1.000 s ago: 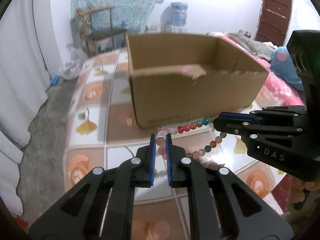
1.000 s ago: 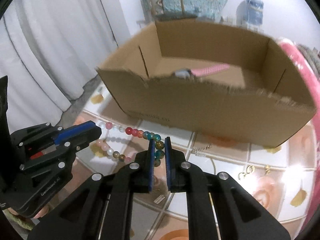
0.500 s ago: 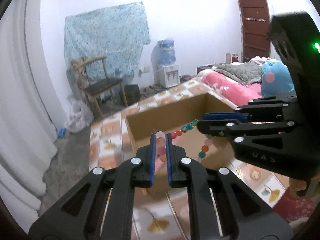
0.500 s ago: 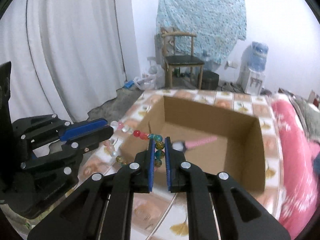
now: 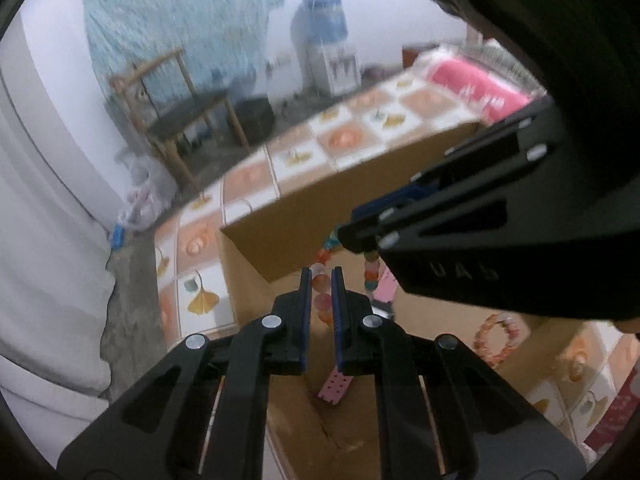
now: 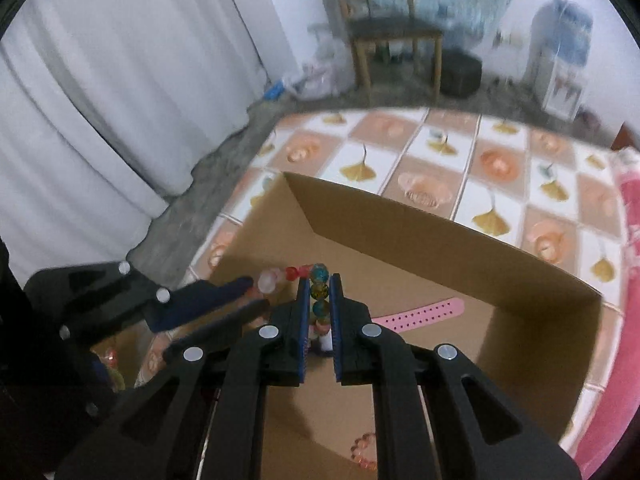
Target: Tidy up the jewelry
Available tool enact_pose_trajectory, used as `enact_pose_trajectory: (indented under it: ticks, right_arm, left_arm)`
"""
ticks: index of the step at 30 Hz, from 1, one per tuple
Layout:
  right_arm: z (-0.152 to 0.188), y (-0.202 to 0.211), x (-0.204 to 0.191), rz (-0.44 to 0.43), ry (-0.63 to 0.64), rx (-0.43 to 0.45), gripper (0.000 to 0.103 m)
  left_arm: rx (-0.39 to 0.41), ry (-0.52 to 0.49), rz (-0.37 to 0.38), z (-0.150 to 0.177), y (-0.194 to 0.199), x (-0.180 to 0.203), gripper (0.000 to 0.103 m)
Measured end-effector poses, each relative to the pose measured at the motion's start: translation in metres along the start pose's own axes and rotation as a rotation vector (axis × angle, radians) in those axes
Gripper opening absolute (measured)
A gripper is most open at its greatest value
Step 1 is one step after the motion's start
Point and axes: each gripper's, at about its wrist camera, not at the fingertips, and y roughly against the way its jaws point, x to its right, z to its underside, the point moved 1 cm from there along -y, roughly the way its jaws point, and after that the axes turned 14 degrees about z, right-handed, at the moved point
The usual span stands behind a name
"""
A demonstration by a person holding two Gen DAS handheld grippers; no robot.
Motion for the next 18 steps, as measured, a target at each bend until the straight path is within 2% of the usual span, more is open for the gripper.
enact_pose_trajectory:
  ticks: [5, 9, 12, 14, 18]
  right_arm:
    - [-0.007, -0.038, 0.017, -0.059, -0.072, -0.086, 0.010]
    - [-0.011, -0.061, 0.034, -0.143, -0.167, -0.141, 0.010]
    - [-0.012, -0.074, 0.047, -0.181, -0.232, -0.162, 0.011]
    - [-0.010, -0.079, 0.055, -0.193, -0.265, -0.170, 0.011]
    - [-0.006, -0.075, 0.064, -0.202, -0.290, -0.161, 0.011]
  left_arm:
    - [-0.110, 0.041, -0.024, -0.007, -0.034, -0.016, 0.009]
    - [-0.143, 0.066, -0.038, -0.005, -0.045, -0.022, 0.009]
    - [-0.150, 0.078, -0.047, -0.004, -0.047, -0.024, 0.011]
    - [-0.145, 0.090, -0.048, -0.004, -0.046, -0.026, 0.016]
    - [-0.110, 0.108, -0.059, -0.004, -0.034, -0.029, 0.019]
